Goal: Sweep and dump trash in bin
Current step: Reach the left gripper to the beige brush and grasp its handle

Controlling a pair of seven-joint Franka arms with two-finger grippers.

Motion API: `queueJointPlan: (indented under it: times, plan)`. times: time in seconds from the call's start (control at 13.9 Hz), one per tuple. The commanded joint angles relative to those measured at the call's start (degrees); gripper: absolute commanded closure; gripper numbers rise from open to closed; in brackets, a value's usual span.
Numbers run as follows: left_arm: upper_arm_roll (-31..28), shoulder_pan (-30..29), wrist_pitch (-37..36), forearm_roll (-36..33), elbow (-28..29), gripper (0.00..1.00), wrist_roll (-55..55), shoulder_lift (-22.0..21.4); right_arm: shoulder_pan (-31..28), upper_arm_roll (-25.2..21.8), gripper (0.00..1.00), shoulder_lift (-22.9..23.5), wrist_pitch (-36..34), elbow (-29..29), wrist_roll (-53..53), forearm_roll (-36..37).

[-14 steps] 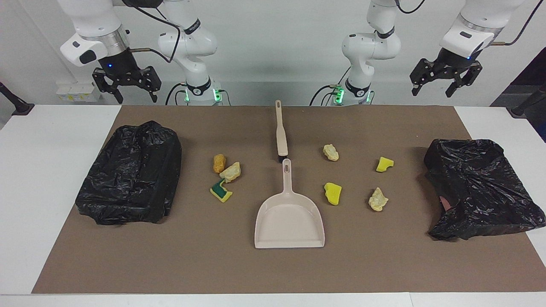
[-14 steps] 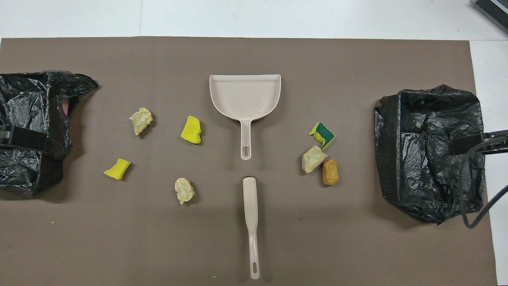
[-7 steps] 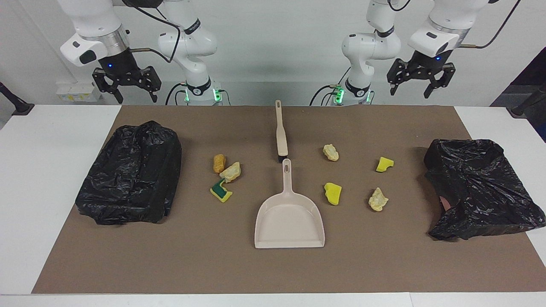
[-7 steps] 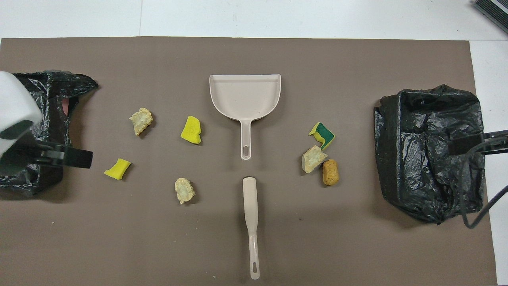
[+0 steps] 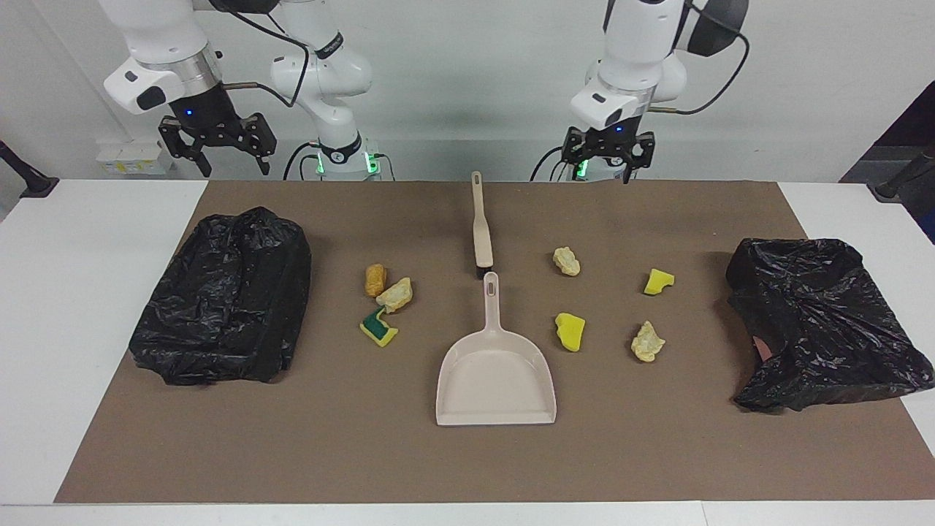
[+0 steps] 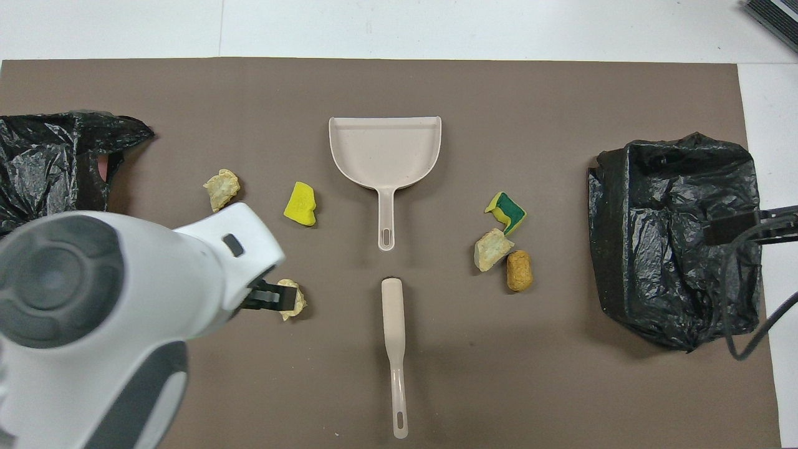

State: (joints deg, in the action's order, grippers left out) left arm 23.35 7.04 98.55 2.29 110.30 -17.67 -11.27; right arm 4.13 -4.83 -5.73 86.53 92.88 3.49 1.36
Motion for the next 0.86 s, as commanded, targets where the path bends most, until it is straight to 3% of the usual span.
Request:
queueJointPlan:
  times: [0.0,0.58,0.79]
  plan:
    - [4.4,-0.4,6.1,2.6,7.4,0.0,-4.7,-2.7,-0.1,-0.2,0.0,-0.5,-1.4,0.2,0.9,-0.1]
    - [22.7,0.0,24.8,4.1,21.3,0.0,-20.4,0.0,-0.1,-0.2,0.0,-0.5,-1.4,0.2,0.9,-0.1]
    - [27.1,0.3,30.7,4.1,23.6,0.0,-22.1,5.1,-0.1,-0.1,0.0,-0.5,-1.4,0.2,0.9,-0.1]
